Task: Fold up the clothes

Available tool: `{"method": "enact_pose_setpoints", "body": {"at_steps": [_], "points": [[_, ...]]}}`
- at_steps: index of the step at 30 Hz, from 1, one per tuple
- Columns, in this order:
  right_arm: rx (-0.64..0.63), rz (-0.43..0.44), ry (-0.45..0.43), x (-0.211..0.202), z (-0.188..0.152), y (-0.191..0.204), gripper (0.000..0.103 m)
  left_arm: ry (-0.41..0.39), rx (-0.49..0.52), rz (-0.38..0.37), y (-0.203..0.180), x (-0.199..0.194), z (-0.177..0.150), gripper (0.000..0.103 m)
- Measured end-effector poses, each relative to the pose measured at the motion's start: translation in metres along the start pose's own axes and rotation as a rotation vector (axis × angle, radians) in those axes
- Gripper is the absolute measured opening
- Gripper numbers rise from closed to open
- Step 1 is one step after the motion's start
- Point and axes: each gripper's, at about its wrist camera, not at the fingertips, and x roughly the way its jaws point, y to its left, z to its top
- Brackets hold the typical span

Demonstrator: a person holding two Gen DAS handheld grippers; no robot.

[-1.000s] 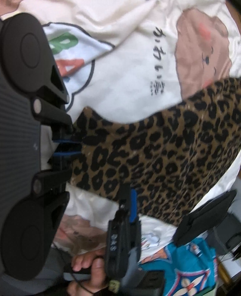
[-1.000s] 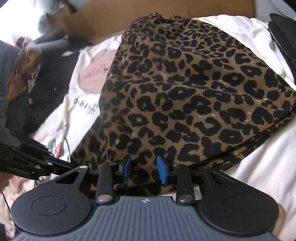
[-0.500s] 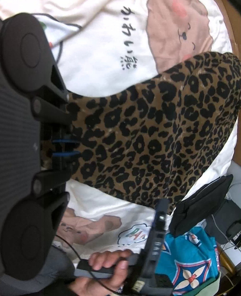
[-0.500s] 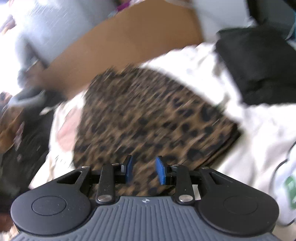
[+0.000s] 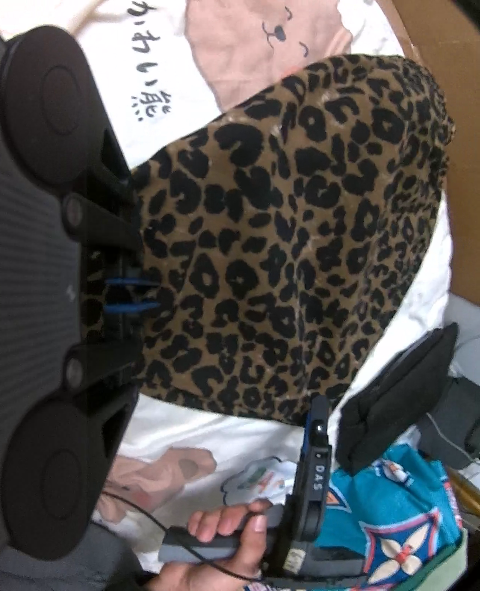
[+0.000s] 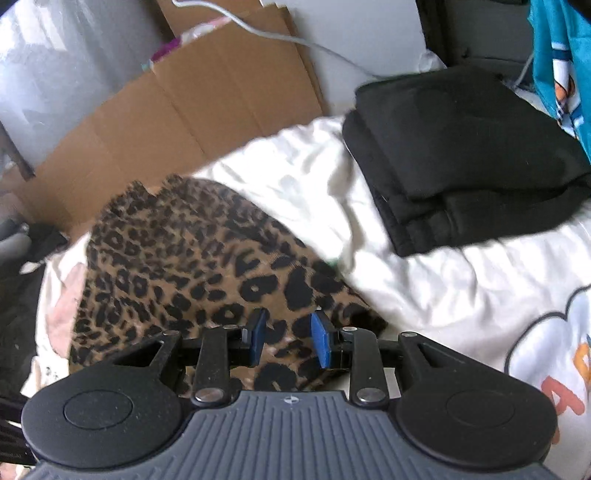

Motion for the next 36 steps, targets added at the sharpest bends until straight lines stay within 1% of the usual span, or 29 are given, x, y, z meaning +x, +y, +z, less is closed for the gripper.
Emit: {"method": "enact_pose_setpoints", "body": {"at_steps": [2, 5, 6, 10, 14, 18, 21, 23, 24, 25, 27, 32, 34, 36], "points": [[0.02, -0.028, 0.013, 0.003, -0.001, -0.005, 0.033, 0.023, -0.007, 0.0, 0.0, 0.007, -0.002, 0.009], [0.081, -0.031, 0.01, 0.004, -0.001, -0.019, 0.031, 0.028, 0.007, 0.0, -0.004, 0.008, -0.007, 0.009], [0.085, -0.034, 0.012, 0.004, -0.001, -0.02, 0.031, 0.036, 0.009, -0.006, -0.005, 0.008, -0.009, 0.009], [0.071, -0.052, 0.019, 0.005, -0.002, -0.02, 0.025, 0.062, 0.0, -0.031, -0.005, 0.006, -0.019, 0.009], [0.067, -0.057, 0.024, 0.006, -0.002, -0.02, 0.025, 0.08, -0.015, -0.044, -0.005, 0.005, -0.027, 0.009], [0.074, -0.059, 0.028, 0.006, -0.002, -0.021, 0.025, 0.072, -0.043, -0.045, -0.004, 0.005, -0.034, 0.008], [0.068, -0.071, 0.033, 0.008, -0.003, -0.02, 0.025, 0.063, -0.045, -0.041, -0.005, 0.005, -0.036, 0.008], [0.053, -0.091, 0.038, 0.01, -0.004, -0.018, 0.018, 0.062, -0.052, -0.044, -0.005, 0.005, -0.036, 0.008], [0.046, -0.109, 0.041, 0.011, -0.004, -0.018, 0.009, 0.062, -0.054, -0.046, -0.005, 0.004, -0.036, 0.008], [0.047, -0.122, 0.042, 0.011, -0.004, -0.019, 0.006, 0.061, -0.056, -0.047, -0.005, 0.004, -0.036, 0.008], [0.069, -0.115, 0.045, 0.012, -0.004, -0.023, 0.005, 0.06, -0.062, -0.049, -0.004, 0.004, -0.037, 0.008], [0.049, -0.127, 0.045, 0.012, -0.004, -0.02, 0.005, 0.075, -0.052, -0.052, -0.006, 0.002, -0.034, 0.008], [0.066, -0.122, 0.036, 0.009, -0.004, -0.021, 0.007, 0.089, -0.081, -0.071, -0.003, -0.002, -0.032, 0.008], [0.088, -0.109, 0.01, 0.003, -0.002, -0.022, 0.01, 0.064, -0.113, -0.084, 0.001, -0.011, -0.029, 0.008]]}}
